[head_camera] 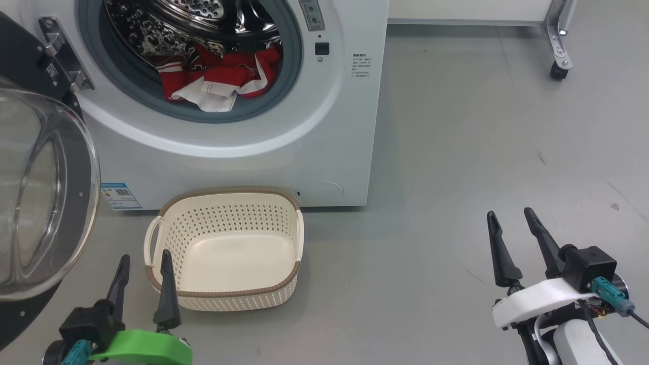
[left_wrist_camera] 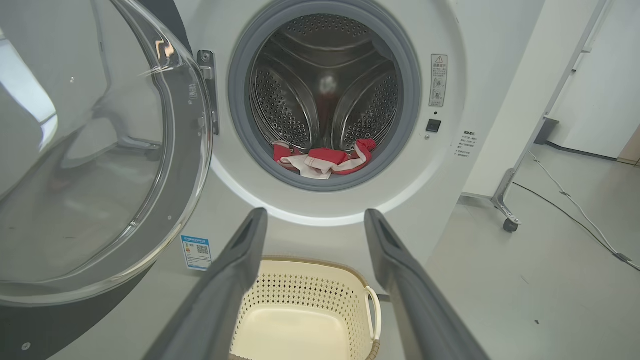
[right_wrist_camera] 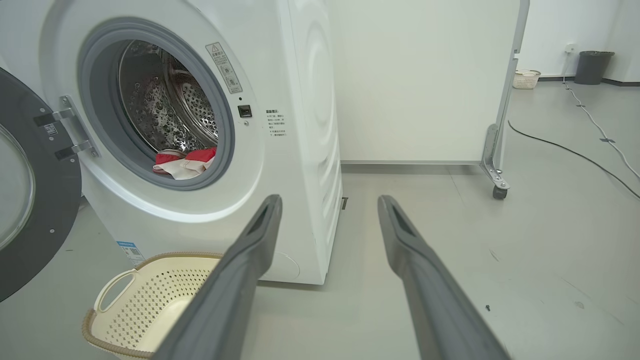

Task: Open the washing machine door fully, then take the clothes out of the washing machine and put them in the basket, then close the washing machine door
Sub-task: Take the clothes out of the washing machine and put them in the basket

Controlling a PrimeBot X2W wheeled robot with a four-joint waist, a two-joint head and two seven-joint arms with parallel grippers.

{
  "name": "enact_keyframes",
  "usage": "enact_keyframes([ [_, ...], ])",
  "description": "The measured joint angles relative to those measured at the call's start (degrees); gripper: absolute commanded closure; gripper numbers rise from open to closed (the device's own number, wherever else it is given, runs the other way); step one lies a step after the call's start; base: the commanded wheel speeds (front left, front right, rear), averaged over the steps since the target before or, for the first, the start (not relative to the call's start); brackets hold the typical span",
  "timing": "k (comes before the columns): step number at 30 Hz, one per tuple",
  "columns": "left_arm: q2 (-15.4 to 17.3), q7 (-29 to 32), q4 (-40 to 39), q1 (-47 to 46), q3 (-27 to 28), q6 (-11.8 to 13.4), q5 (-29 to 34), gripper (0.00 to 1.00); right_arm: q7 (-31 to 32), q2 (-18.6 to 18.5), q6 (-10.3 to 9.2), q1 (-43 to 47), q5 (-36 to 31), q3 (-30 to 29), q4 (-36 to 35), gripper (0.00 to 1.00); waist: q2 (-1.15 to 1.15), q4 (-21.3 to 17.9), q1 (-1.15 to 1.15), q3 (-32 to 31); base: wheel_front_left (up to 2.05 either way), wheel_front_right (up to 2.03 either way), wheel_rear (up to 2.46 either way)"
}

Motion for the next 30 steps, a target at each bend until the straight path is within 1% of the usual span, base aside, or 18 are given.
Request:
enact_keyframes([
  [17, -0.01, 0.0, -0.02, 0.0, -0.11, 0.09, 1.03, 0.0, 0.0, 0.23, 0.01, -0.01, -0.08, 0.09, 0.62, 0.0, 0.0, 0.16, 0.0, -0.56, 1.22, -1.22, 0.0],
  [30, -0.02, 0.0, 0.03, 0.04, -0.59, 0.01, 1.45, 0.0, 0.0, 0.55, 0.02, 0.0, -0.09, 0.4, 1.12, 0.0, 0.0, 0.17, 0.0, -1.18, 0.73, -0.73, 0.0],
])
